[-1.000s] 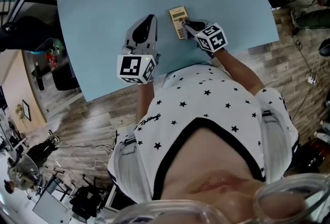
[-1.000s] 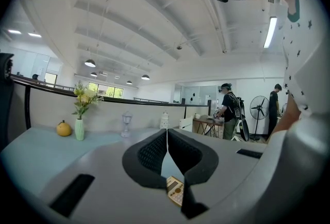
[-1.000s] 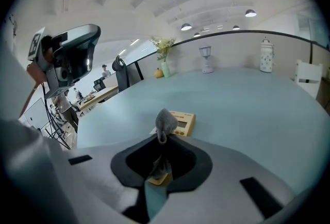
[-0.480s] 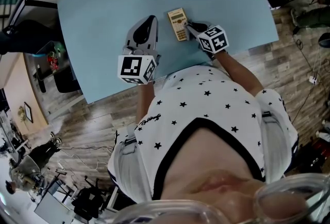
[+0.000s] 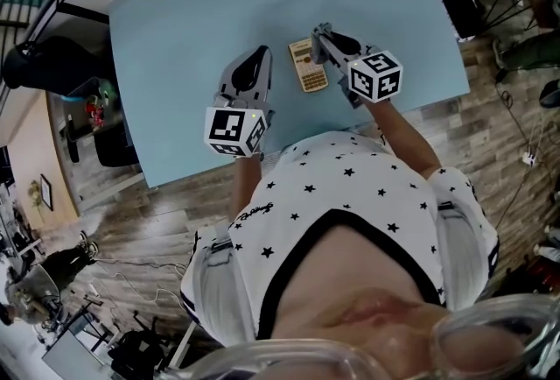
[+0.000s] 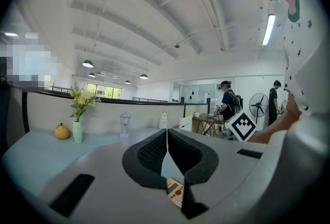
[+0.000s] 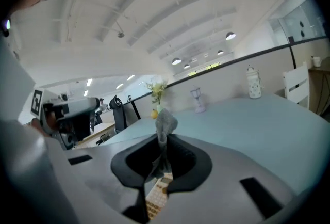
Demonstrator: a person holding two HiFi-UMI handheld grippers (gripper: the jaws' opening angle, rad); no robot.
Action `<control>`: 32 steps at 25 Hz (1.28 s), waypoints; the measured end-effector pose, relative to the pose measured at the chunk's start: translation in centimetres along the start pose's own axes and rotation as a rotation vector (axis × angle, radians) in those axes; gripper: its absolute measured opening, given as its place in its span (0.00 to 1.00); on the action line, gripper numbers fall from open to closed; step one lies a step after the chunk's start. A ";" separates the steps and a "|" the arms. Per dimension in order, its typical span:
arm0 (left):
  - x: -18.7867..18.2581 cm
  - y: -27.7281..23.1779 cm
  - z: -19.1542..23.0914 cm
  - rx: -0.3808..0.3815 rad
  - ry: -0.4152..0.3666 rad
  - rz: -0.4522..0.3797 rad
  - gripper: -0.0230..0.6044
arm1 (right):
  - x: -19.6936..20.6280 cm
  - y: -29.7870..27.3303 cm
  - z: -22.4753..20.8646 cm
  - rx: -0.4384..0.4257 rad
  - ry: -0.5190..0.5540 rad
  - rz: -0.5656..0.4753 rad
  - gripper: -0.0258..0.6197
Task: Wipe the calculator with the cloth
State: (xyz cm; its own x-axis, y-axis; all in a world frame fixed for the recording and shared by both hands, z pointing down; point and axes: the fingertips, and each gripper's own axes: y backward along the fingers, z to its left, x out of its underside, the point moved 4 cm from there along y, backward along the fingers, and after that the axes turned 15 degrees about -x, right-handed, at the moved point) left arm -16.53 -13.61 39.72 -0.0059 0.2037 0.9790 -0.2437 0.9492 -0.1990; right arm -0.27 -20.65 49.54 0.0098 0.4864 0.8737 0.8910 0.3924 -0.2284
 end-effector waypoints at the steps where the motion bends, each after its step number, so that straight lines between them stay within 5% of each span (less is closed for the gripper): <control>1: -0.1 0.0 0.0 -0.001 -0.002 0.000 0.09 | -1.2 0.2 0.2 -0.006 0.017 -0.030 0.11; 9: -0.4 0.0 0.0 -0.015 -0.002 0.002 0.09 | -7.9 1.4 3.3 -0.104 0.060 -0.215 0.11; 32: -0.7 0.6 0.4 -0.062 0.007 -0.008 0.09 | -8.1 0.4 4.5 -0.166 0.093 -0.188 0.10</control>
State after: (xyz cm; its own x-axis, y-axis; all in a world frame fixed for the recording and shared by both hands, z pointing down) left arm -17.09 -13.28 38.98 0.0031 0.1975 0.9803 -0.1834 0.9638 -0.1936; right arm -2.07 -20.91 40.41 -0.1285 0.3405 0.9314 0.9432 0.3322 0.0087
